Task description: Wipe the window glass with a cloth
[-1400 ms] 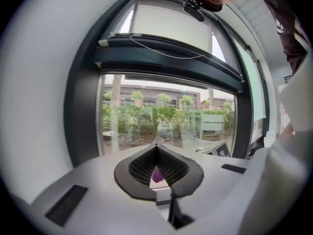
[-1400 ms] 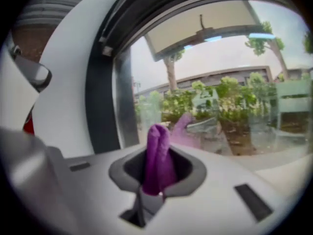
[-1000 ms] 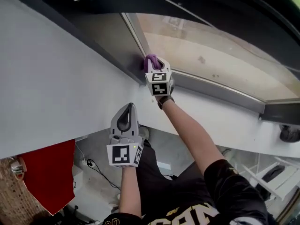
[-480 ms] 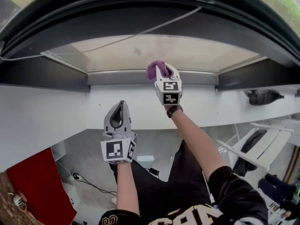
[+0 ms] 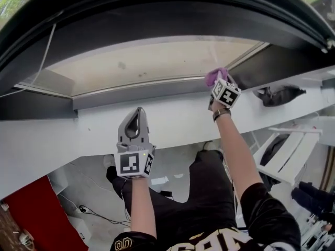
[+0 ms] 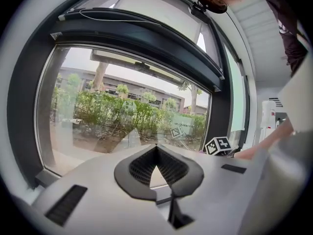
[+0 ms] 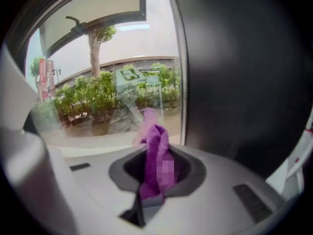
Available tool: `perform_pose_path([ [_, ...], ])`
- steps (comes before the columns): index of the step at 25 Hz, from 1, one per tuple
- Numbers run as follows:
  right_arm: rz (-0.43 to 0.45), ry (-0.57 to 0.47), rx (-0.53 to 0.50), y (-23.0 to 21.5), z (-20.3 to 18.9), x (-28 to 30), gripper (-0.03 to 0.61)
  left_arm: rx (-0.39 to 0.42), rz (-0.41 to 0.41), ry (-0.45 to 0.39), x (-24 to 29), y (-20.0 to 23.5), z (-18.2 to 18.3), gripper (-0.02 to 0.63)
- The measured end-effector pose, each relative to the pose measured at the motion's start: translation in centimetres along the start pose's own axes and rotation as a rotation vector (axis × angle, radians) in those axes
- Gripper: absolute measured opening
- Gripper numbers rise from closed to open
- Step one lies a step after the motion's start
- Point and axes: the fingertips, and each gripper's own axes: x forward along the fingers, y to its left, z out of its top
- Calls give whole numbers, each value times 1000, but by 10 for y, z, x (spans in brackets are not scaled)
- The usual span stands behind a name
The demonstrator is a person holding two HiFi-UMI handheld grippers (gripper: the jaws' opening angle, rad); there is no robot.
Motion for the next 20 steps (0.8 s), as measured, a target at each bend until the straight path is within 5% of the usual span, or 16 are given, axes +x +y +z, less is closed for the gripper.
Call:
perform_pose_path([
  [3,-5,8,-12,4,-2,0,77,-2,21,-2,-8,13,1,9],
  [6,96,34,-57,77,-32,-14,77,-2,53,-2,-24,46,5,9],
  [15,802,-46,-167,530,-134,-112,77,93,225,-16,-119,218,27,9],
  [20,870,65,-160,688,-200,-111,77,110,294,-11,-165,299,28,9],
])
